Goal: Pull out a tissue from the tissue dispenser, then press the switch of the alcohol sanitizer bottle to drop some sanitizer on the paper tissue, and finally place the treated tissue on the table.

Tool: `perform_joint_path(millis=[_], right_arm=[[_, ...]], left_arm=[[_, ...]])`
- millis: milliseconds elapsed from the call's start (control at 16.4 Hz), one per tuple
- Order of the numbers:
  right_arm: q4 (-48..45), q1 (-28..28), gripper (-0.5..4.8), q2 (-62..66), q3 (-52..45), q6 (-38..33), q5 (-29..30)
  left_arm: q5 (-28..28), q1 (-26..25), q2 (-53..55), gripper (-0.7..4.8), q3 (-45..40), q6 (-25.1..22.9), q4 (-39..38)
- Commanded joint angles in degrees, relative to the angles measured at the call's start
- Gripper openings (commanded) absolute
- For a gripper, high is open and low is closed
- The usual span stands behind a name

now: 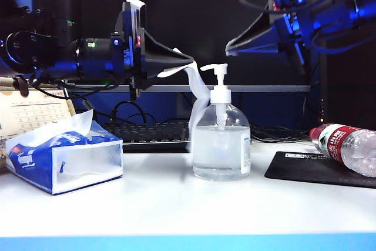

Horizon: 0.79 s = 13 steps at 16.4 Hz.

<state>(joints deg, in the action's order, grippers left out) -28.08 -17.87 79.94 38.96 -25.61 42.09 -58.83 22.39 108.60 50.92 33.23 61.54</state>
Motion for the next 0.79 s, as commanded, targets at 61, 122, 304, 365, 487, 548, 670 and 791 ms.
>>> perform_joint_path(millis=[61,122,304,365,487,548,670,791], right_arm=[[-2.67,-0.15,-0.05,-0.17,0.52,0.04,0.68],[-2.6,-0.15,-0.05,-0.17,0.52,0.04,0.68],[-2.6,-0.17,-0.05,-0.17,0.52,0.09,0.42],[-2.62,-0.17,-0.05,-0.17,0.52,0.09,0.42],[-2.64,-0.17,-0.05,-0.17,0.52,0.09,0.2],[-2.71,-0.17,-0.05,-0.15,0.52,0.11,0.0],[-3.98,-0.22,-0.05,0.39,0.52,0.09,0.11],[-7.08,-0.22,-0.05,1.73,0.66,-1.9,0.17]], left_arm=[[0.35,0.0,0.42,-0.06,0.26,0.24,1.62],[0.33,0.02,0.63,-0.06,0.26,0.26,1.62],[0.33,0.48,2.14,-0.06,0.42,2.14,4.76],[0.87,0.81,2.58,-0.06,0.52,2.89,6.21],[1.09,0.81,2.64,-0.06,0.55,3.3,7.08],[1.09,0.79,2.64,-0.06,0.55,3.65,7.63],[1.14,0.79,2.64,-0.06,0.55,3.65,7.58],[1.14,0.79,2.67,-0.06,0.55,3.69,7.54]])
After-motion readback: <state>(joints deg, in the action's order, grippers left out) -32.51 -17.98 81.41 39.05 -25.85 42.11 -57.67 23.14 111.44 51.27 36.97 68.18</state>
